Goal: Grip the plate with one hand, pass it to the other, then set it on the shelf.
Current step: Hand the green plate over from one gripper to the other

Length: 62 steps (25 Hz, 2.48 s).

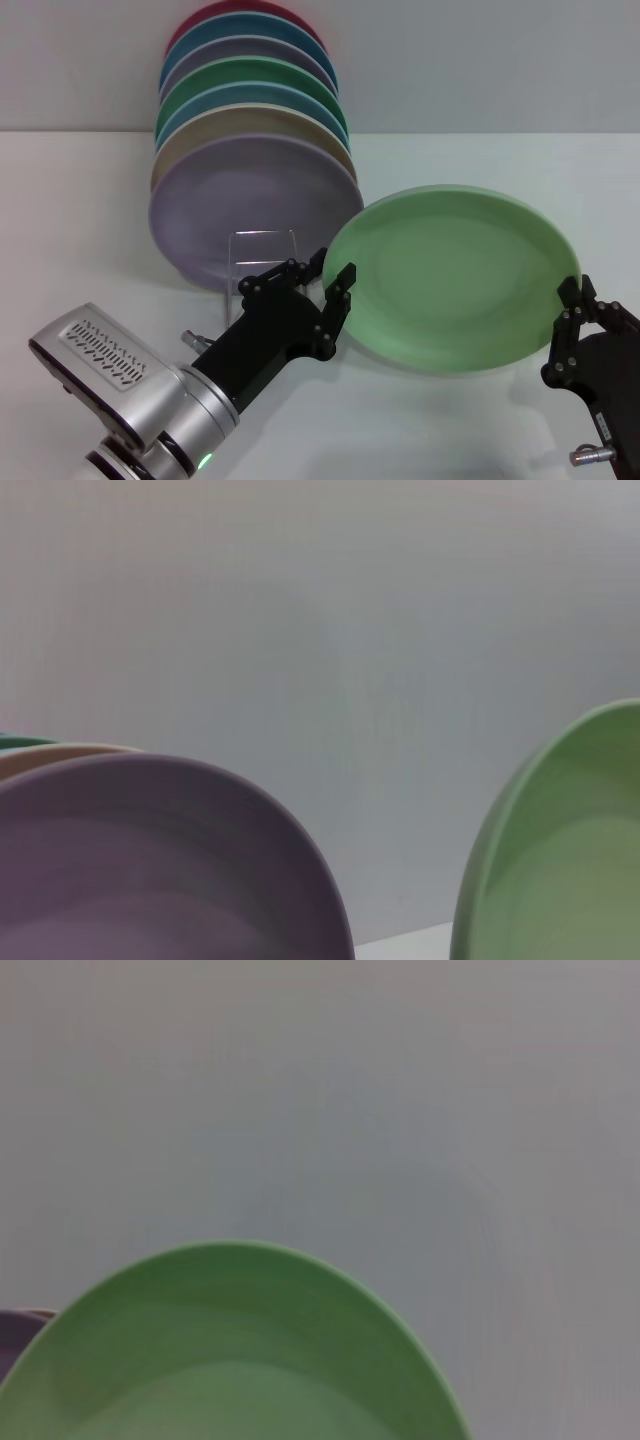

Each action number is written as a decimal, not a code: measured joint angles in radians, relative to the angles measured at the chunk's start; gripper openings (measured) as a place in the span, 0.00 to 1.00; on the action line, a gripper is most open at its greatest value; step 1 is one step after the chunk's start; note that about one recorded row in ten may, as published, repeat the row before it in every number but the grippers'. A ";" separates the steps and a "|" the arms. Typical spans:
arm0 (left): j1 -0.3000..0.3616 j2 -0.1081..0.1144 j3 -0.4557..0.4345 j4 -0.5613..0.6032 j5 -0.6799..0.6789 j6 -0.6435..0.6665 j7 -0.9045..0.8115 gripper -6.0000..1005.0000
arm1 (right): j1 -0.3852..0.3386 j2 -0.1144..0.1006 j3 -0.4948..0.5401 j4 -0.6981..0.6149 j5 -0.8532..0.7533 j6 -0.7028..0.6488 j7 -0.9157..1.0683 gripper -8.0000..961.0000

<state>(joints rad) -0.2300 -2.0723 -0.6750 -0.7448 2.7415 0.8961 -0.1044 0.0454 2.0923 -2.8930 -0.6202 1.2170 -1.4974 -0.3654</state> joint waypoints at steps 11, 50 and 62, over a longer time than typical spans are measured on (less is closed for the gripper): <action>0.000 0.001 -0.001 0.000 0.001 0.000 0.000 0.28 | 0.001 0.000 0.000 -0.004 -0.005 0.002 -0.002 0.03; 0.000 0.003 -0.003 0.005 0.006 0.021 0.000 0.10 | -0.003 0.000 0.001 -0.010 0.002 0.007 -0.003 0.03; 0.002 0.003 0.002 0.016 0.001 0.029 -0.005 0.10 | -0.007 0.000 0.001 -0.010 0.001 -0.008 -0.002 0.03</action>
<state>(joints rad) -0.2285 -2.0693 -0.6729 -0.7286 2.7427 0.9251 -0.1098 0.0385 2.0923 -2.8917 -0.6305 1.2177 -1.5050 -0.3675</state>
